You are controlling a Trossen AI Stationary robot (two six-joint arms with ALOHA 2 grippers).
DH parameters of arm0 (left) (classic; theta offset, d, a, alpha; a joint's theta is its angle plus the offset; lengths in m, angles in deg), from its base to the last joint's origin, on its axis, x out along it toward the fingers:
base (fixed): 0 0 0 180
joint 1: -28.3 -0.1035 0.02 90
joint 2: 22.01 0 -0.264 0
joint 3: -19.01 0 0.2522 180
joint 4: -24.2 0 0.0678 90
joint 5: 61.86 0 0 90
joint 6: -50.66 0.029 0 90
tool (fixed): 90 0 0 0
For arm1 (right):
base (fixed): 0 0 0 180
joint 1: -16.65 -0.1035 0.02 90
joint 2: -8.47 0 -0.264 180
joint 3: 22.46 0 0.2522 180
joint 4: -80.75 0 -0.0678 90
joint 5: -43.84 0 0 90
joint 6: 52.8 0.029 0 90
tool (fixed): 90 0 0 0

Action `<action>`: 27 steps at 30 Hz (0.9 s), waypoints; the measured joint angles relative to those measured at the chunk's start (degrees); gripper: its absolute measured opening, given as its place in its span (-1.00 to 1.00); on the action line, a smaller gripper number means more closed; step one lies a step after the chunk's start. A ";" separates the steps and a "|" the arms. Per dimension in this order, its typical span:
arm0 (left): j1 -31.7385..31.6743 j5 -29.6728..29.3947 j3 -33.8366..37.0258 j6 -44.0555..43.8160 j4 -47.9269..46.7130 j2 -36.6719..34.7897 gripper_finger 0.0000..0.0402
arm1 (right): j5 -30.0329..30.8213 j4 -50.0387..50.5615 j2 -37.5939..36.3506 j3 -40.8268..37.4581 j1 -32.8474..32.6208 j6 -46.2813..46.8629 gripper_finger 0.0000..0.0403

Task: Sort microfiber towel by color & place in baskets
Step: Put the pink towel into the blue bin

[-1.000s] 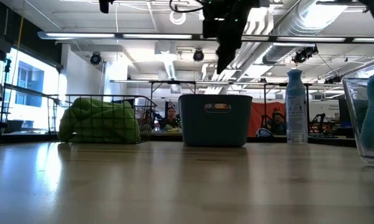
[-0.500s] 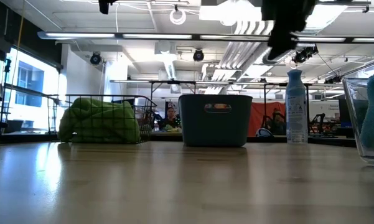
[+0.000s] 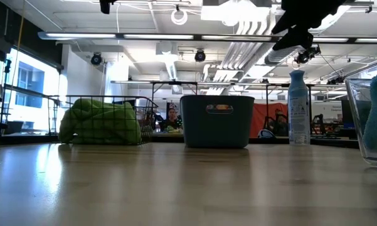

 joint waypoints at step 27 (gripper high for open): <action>24.60 5.40 -16.81 -8.18 -49.43 15.82 0.17 | -2.01 -0.68 2.34 0.02 0.00 -2.46 0.35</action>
